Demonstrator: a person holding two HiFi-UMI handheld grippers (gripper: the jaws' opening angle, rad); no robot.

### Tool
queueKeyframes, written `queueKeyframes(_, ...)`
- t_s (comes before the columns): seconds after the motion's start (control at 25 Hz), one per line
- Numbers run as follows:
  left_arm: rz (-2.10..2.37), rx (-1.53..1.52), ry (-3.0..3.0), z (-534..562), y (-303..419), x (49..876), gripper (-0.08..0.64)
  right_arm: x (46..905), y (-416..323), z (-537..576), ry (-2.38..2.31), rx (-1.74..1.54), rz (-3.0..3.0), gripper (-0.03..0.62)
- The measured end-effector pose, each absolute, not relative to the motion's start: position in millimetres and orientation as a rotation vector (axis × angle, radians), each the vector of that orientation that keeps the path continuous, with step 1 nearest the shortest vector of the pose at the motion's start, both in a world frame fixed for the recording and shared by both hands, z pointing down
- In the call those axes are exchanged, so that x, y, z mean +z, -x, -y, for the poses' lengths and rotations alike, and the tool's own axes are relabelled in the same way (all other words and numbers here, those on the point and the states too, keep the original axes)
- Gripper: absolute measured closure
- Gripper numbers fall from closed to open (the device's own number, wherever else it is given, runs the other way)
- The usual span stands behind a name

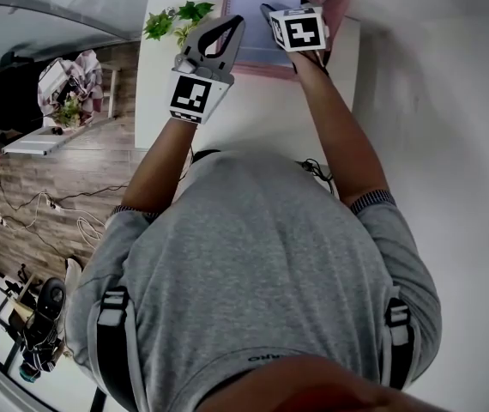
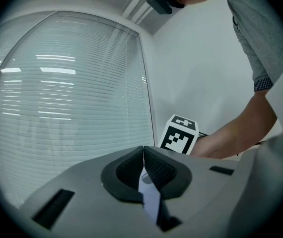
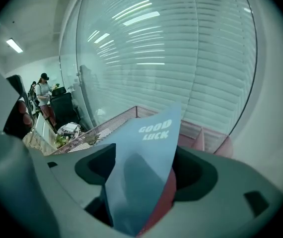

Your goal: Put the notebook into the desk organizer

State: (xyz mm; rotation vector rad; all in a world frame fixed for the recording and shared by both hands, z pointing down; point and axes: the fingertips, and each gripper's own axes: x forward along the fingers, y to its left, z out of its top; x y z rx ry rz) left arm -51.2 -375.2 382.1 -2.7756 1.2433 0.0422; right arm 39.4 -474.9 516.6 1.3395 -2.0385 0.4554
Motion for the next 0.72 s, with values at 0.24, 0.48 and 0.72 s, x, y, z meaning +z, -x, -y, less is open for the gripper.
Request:
queueKeyframes(0.24,-1.253,0.046,2.78,374,48,378,0.54,491,-54,476,-1.403,0.407,2.137,0.227)
queueKeyframes(0.48,-1.25,0.043,2.778,367,47,369,0.54,429,-53,450,-1.376,0.303,2.387,0.239)
queueKeyframes(0.72,-1.228,0.059,2.777,345,43,357,0.54,374,-56,391,-1.292,0.186,2.63,0.379)
